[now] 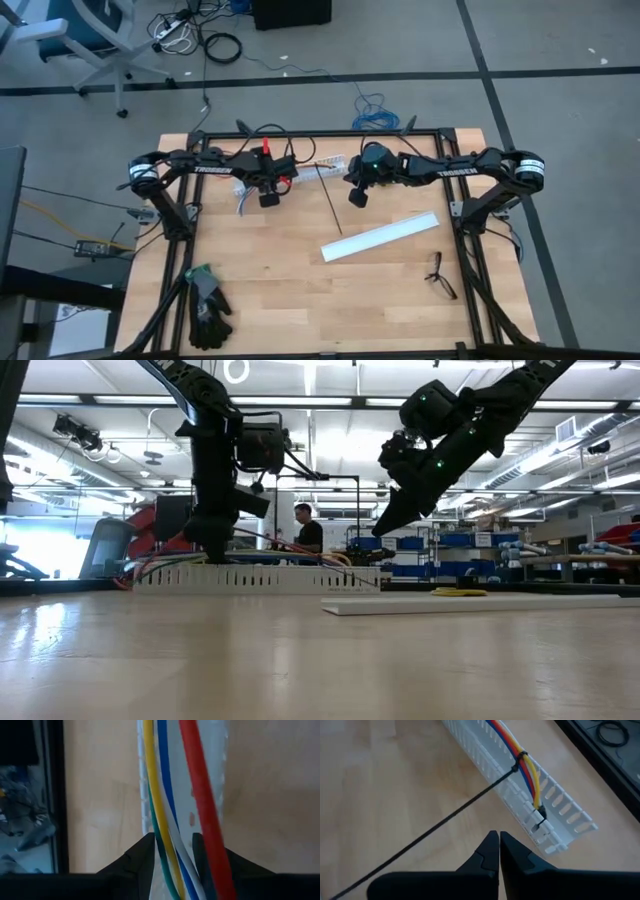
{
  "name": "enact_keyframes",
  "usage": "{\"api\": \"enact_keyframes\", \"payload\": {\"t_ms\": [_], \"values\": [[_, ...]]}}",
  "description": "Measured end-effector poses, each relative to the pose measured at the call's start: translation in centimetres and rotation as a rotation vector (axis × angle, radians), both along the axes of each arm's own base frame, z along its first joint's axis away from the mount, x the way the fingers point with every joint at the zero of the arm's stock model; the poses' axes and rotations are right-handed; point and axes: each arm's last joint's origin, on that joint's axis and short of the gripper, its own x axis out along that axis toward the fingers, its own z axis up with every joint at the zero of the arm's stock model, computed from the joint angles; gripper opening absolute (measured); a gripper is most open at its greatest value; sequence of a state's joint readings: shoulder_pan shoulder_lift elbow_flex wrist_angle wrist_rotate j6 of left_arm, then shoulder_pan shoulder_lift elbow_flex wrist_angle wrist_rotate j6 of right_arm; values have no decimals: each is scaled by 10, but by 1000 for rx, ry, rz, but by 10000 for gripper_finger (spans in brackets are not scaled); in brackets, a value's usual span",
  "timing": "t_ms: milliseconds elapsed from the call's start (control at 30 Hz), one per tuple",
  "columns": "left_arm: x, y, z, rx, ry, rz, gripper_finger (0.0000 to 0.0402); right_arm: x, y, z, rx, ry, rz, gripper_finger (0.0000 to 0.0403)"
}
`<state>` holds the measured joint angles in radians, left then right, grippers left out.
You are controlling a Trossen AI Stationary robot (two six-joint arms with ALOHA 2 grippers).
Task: Ziptie cables
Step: Put the ziptied cables in the white cable duct
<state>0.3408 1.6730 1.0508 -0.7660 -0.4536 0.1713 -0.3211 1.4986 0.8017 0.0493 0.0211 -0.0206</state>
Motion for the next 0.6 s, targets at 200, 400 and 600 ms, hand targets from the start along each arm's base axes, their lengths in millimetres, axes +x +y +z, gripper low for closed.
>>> {"api": "enact_keyframes", "payload": {"t_ms": [200, 400, 600], "values": [[-2, -5, 10, -129, -106, 12, 143, 2, 8, 0, 8, 2, 32, 1], [-4, -1, 18, -152, -193, 80, 143, 5, 16, 0, 14, -1, 56, 1], [-4, -1, 18, -209, -218, 113, 143, 7, 25, 0, 28, -3, 75, 4]]}}
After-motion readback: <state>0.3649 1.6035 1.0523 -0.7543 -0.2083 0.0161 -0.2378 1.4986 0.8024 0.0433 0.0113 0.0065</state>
